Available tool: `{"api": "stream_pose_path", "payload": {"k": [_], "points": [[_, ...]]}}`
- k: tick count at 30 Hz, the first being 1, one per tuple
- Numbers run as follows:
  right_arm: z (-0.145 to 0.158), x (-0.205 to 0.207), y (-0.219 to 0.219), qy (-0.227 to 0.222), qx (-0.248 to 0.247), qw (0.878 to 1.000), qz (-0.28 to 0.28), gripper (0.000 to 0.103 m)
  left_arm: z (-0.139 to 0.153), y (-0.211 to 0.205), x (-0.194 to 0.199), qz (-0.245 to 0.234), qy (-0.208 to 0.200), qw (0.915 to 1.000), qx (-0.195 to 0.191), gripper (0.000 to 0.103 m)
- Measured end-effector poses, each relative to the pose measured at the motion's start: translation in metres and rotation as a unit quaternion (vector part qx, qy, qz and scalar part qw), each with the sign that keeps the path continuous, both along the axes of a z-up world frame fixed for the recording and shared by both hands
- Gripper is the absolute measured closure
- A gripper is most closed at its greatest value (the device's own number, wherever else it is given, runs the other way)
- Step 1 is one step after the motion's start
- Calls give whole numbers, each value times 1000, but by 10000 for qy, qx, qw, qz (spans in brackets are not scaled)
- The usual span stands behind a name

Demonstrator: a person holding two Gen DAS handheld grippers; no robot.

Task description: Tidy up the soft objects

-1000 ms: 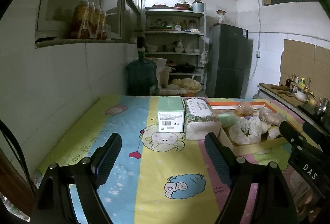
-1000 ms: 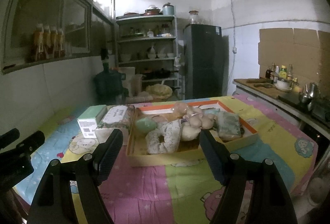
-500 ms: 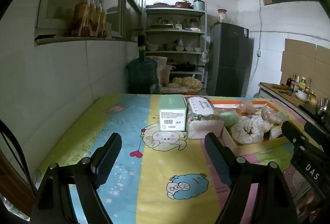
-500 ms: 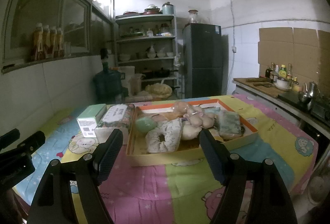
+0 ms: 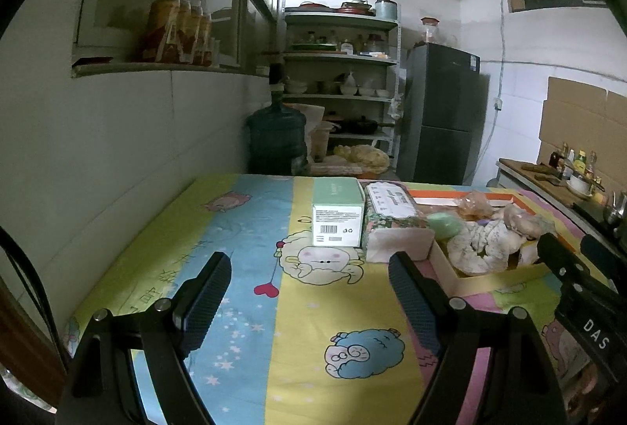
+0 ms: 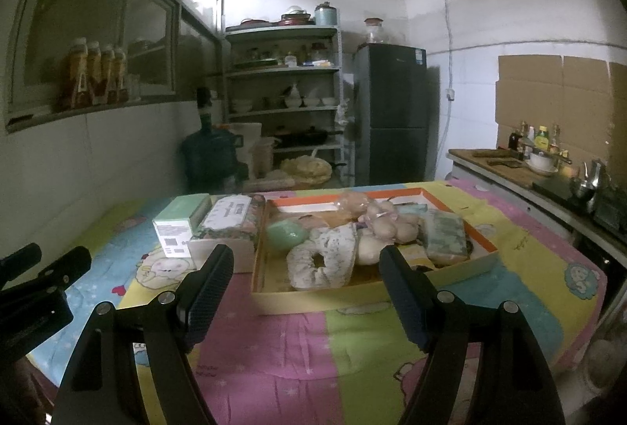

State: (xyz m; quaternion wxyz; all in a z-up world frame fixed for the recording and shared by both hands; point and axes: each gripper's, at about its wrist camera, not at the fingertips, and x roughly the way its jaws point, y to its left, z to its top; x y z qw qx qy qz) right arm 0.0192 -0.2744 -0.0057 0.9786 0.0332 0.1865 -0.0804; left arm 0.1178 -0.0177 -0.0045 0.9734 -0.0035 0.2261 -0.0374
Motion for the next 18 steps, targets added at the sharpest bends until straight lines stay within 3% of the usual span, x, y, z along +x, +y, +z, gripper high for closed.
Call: {"api": "stream_pose_path", "payload": {"k": [18], "points": [[-1,1,0,-14,3,10000,-2,25,-3,-2,3,60,53,10000,8,20]]}}
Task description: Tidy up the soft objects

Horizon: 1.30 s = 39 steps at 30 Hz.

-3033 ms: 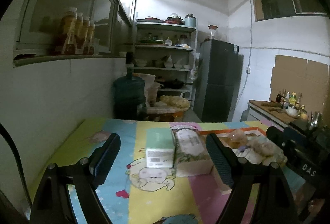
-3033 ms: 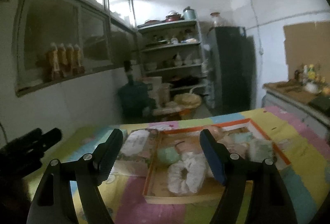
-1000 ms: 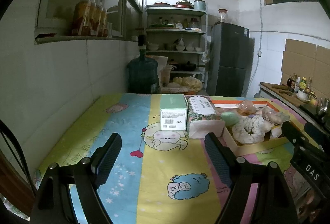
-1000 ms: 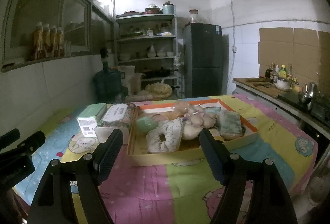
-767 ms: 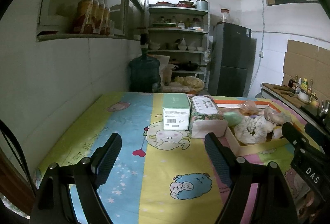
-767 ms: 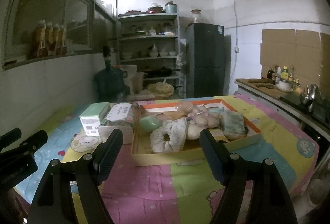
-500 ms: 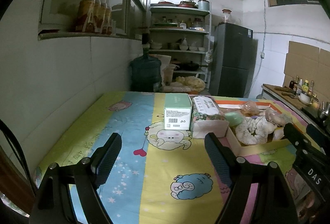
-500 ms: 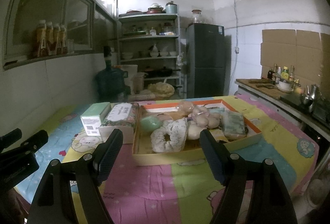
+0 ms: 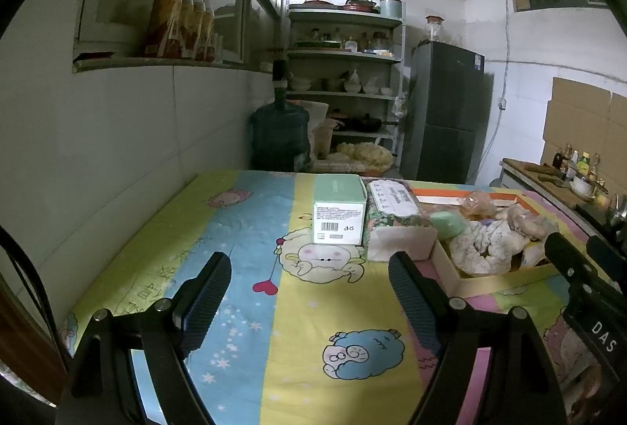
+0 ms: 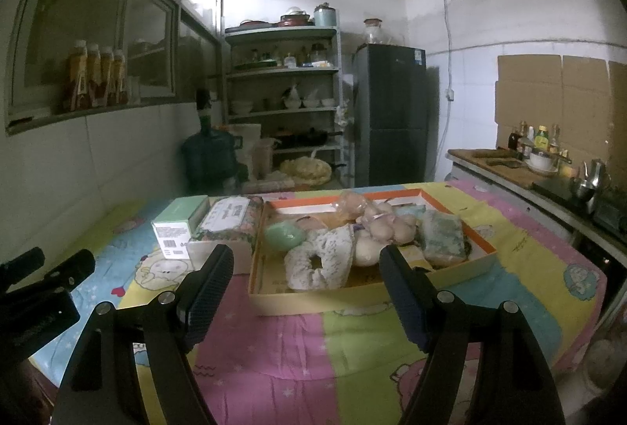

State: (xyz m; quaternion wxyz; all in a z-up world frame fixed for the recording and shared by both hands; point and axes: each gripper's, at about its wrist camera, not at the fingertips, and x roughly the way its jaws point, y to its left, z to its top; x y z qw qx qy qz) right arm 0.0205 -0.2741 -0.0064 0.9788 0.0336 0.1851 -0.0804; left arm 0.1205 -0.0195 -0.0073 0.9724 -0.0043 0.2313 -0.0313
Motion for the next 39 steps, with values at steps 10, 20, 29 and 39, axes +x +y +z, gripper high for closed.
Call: {"api": "stream_pose_path", "payload": {"k": [10,20,29,39], "points": [[2,1,4,-16,-65,10000,49,25,0,-1,-1,6,6,10000,-7,20],[3,3,10,-1,-103,9999,115,25,0,-1,-1,4,8,10000,-10,20],[4,4,12,7,-117,9998,151,25,0,-2,-1,5,13,10000,-12,20],[4,4,11,5,-113,9998,152,25,-4,-10,-4,-45,53,10000,13,20]]}}
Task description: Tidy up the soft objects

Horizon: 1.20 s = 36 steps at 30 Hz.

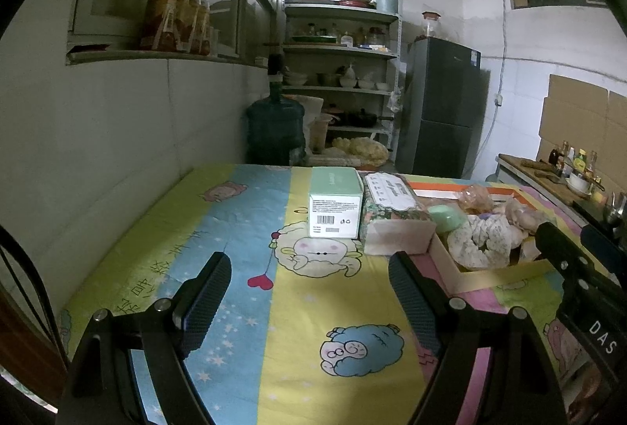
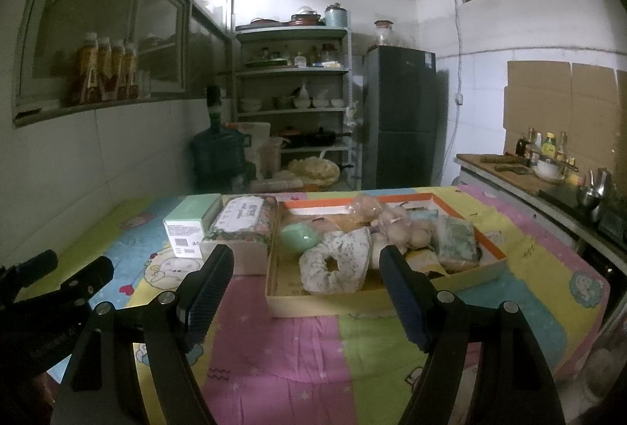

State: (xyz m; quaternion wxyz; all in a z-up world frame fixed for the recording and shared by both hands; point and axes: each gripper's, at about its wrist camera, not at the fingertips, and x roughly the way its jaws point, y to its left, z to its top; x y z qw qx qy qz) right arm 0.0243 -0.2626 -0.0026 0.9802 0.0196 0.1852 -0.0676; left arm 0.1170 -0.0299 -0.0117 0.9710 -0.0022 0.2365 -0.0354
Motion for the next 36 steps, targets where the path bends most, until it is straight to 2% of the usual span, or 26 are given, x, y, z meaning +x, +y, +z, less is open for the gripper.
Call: {"api": "stream_pose_path", "payload": {"k": [36], "points": [[-4,-1,-3,39,94,9999,-53,25,0,1,-1,-127,54,9999,-12,20]]}}
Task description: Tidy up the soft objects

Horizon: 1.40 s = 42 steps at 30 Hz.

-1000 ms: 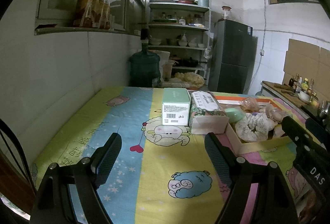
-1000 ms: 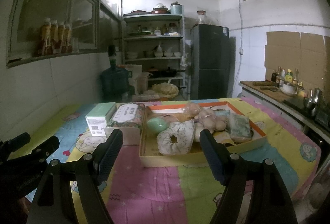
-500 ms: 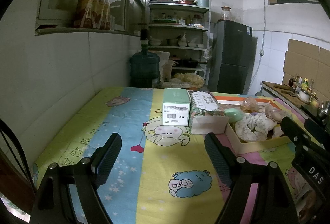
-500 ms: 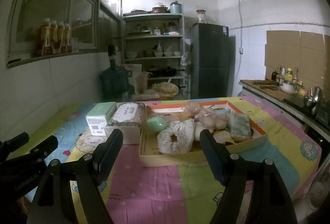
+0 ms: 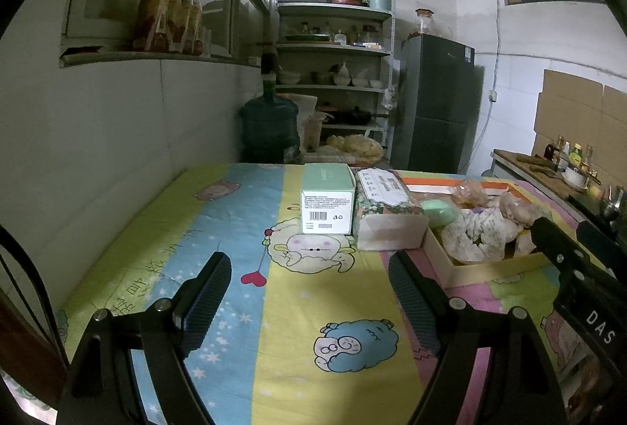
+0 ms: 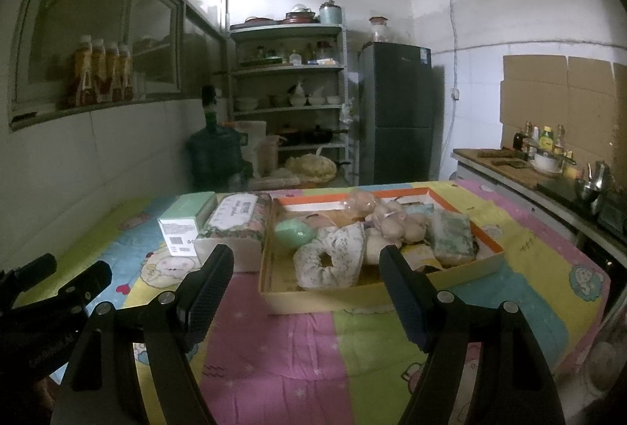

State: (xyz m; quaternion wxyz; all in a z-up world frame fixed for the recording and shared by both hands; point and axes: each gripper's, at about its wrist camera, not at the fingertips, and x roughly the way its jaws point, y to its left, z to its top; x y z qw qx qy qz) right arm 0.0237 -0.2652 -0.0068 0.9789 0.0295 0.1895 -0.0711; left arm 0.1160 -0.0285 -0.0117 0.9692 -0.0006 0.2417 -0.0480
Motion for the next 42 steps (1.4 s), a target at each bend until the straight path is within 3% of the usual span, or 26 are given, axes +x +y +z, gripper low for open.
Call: {"api": "stream_pose_path", "payload": {"k": [42], "points": [[-1,-2,-1,16,7,10000,-2,25,-9,1,7,-49,58,10000,38,20]]}}
